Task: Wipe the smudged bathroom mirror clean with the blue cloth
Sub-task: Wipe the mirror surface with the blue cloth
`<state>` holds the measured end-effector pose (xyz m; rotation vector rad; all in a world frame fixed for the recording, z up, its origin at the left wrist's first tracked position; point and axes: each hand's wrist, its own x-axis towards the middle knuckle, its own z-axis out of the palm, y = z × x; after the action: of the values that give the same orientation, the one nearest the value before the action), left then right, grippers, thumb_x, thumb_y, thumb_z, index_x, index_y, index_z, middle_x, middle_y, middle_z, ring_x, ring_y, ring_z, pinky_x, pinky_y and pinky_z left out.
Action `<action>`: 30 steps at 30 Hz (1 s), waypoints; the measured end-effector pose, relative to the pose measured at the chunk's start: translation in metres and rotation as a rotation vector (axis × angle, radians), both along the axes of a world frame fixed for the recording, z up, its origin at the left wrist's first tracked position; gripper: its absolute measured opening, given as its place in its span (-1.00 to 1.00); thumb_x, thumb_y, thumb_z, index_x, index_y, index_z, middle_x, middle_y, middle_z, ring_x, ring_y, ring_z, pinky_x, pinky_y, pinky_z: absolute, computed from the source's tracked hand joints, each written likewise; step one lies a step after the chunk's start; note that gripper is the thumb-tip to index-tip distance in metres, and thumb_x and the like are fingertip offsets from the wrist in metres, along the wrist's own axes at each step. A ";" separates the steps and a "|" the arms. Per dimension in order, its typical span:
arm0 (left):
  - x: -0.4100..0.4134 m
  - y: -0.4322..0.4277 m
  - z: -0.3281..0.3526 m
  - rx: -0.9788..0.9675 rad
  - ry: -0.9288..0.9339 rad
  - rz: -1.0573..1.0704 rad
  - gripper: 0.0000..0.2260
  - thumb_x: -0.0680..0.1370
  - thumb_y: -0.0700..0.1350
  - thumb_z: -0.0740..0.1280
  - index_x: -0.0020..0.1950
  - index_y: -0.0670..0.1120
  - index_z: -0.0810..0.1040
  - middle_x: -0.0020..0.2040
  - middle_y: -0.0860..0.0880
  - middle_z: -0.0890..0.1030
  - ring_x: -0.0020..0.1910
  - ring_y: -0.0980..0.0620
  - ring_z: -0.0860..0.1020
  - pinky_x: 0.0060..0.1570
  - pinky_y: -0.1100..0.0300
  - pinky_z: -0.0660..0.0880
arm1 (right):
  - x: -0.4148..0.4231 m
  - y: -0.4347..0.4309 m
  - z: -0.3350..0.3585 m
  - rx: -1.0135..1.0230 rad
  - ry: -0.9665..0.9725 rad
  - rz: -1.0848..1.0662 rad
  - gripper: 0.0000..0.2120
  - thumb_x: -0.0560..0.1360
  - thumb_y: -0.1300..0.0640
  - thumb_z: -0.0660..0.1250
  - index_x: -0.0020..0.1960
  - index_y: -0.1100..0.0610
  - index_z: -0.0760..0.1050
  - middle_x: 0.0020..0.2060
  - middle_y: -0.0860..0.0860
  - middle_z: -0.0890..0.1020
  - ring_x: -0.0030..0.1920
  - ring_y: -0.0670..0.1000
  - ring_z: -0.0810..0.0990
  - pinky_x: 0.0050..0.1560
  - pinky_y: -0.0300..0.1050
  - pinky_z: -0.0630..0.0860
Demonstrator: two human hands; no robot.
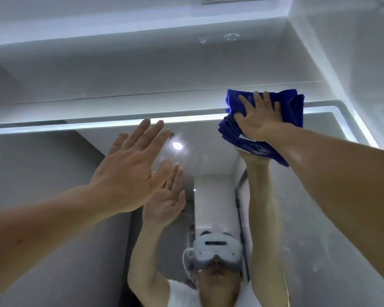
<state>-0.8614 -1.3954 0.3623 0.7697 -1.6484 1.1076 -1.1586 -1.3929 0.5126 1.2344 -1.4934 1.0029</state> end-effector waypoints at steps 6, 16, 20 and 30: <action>-0.019 0.000 -0.009 0.039 0.019 -0.032 -0.32 0.45 0.33 -0.34 0.56 0.16 -0.19 0.56 0.23 -0.25 0.47 0.29 -0.39 0.46 0.20 -0.34 | 0.000 -0.003 -0.042 -0.004 0.304 0.006 -0.44 0.62 -0.20 -0.13 0.57 -0.16 -0.19 0.59 0.02 -0.16 0.56 0.07 -0.22 0.50 0.14 -0.21; -0.050 0.008 -0.028 0.084 0.050 -0.117 -0.30 0.45 0.29 -0.29 0.58 0.13 -0.13 0.55 0.22 -0.23 0.50 0.26 -0.33 0.50 0.13 -0.27 | 0.003 0.002 -0.234 0.069 0.435 0.059 -0.42 0.62 -0.19 -0.16 0.60 -0.07 -0.12 0.59 0.02 -0.12 0.57 0.04 -0.23 0.53 0.15 -0.21; -0.047 0.006 -0.039 0.080 0.063 -0.153 -0.33 0.49 0.28 -0.23 0.58 0.11 -0.08 0.57 0.21 -0.17 0.52 0.27 -0.29 0.50 0.12 -0.23 | 0.001 0.001 -0.319 0.111 0.492 0.072 -0.41 0.59 -0.14 0.03 0.58 0.03 0.11 0.57 0.09 0.11 0.56 0.15 0.07 0.44 0.20 0.03; -0.057 0.010 -0.039 0.099 0.061 -0.176 -0.39 0.55 0.22 -0.16 0.60 0.08 -0.07 0.60 0.14 -0.15 0.53 0.22 -0.28 0.51 0.07 -0.22 | -0.019 0.012 -0.212 0.200 0.593 0.095 -0.40 0.61 -0.11 0.03 0.58 -0.11 -0.13 0.57 -0.01 -0.21 0.55 0.01 -0.30 0.50 0.08 -0.33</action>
<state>-0.9183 -1.3849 0.3232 0.6998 -1.6946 0.8767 -1.1773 -1.3805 0.3004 1.5869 -1.0880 0.4810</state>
